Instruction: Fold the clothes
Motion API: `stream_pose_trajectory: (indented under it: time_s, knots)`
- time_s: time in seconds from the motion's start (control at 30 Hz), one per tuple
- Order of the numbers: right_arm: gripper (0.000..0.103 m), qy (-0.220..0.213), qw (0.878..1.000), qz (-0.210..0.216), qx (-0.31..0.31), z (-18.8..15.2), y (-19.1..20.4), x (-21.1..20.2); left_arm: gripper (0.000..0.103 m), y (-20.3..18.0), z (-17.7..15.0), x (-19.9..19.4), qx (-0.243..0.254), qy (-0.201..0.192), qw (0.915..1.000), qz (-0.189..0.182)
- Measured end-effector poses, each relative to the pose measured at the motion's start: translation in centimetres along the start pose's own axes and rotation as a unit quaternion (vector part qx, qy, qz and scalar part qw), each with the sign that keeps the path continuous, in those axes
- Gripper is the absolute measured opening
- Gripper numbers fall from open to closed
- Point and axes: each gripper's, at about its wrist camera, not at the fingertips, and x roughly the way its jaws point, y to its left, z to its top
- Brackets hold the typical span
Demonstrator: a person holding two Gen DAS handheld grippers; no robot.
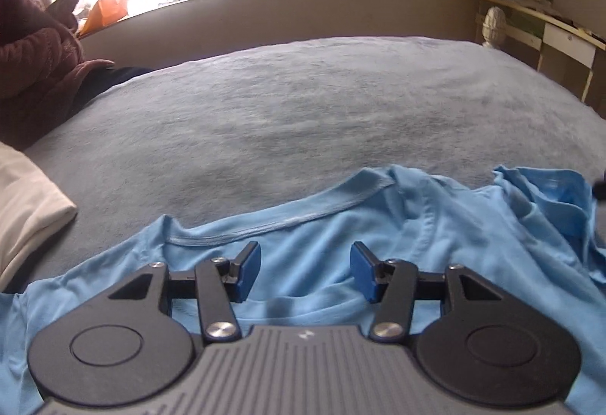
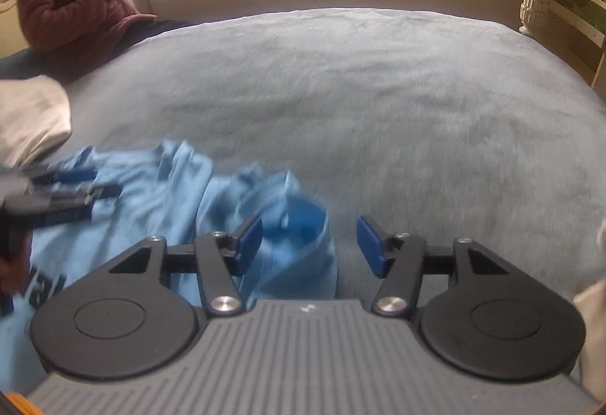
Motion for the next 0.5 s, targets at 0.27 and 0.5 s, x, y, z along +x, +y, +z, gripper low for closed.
stream_pose_trajectory:
  time_s: [0.27, 0.5]
  knots:
    - [0.056, -0.025, 0.997, 0.018, -0.07, -3.4, 2.9, -1.3, 0.054, -3.5, -1.0, -0.6, 0.004, 0.017, 0.9995, 0.026]
    - [0.026, -0.045, 0.982, -0.036, -0.178, -6.2, 5.4, -0.9, 0.054, -5.9, -0.3, -2.8, 0.026, 0.002, 0.9995, 0.015]
